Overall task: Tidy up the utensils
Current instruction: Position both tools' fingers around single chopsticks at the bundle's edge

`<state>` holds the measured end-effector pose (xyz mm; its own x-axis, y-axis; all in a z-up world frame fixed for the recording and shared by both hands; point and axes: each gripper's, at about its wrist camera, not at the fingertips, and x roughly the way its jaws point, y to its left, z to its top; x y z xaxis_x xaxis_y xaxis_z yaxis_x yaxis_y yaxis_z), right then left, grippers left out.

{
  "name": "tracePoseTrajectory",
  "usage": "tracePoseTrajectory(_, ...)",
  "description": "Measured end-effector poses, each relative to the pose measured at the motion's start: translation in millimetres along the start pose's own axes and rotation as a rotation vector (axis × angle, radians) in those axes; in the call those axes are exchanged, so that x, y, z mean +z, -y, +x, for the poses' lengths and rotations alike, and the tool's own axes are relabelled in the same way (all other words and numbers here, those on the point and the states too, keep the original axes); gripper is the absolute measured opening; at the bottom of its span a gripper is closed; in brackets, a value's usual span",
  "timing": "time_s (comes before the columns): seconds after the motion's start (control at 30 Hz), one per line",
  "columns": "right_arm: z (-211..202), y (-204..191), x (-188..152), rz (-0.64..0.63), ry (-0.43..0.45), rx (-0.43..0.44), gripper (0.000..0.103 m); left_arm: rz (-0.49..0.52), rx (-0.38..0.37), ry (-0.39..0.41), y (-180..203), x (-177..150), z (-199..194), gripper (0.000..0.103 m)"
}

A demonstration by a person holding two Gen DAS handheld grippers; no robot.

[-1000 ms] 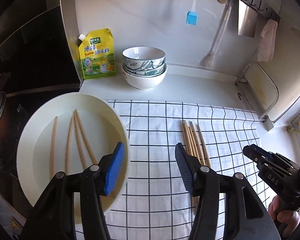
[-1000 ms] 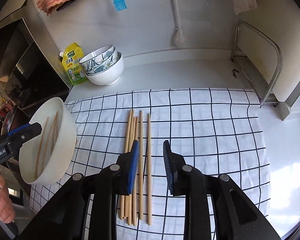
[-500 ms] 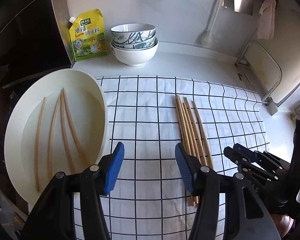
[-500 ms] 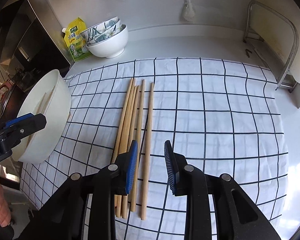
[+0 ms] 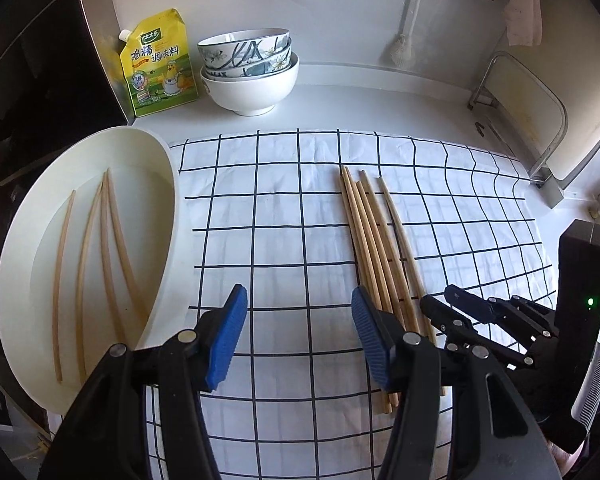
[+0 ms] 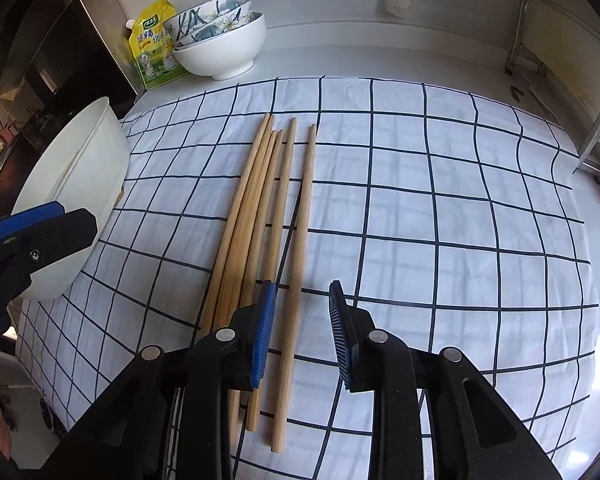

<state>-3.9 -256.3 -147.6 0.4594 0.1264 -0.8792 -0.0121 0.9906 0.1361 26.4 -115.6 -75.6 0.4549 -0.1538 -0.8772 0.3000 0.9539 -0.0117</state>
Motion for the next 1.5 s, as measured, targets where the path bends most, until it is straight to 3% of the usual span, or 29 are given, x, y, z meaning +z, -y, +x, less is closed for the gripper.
tracePoseTrajectory(0.73,-2.1,47.2,-5.6,0.062,0.021,-0.054,0.027,0.031,-0.020,-0.079,24.4,-18.4,50.5,0.056)
tracePoseTrajectory(1.3,-3.6,43.3,-3.1,0.049,0.030,-0.020,0.027,0.030,-0.017,-0.100,27.3,-22.8,66.9,0.056)
tracePoseTrajectory(1.5,-3.5,45.9,-1.9,0.054,0.027,-0.021,0.027,0.029,0.025,-0.112,32.6,-14.8,76.3,0.071)
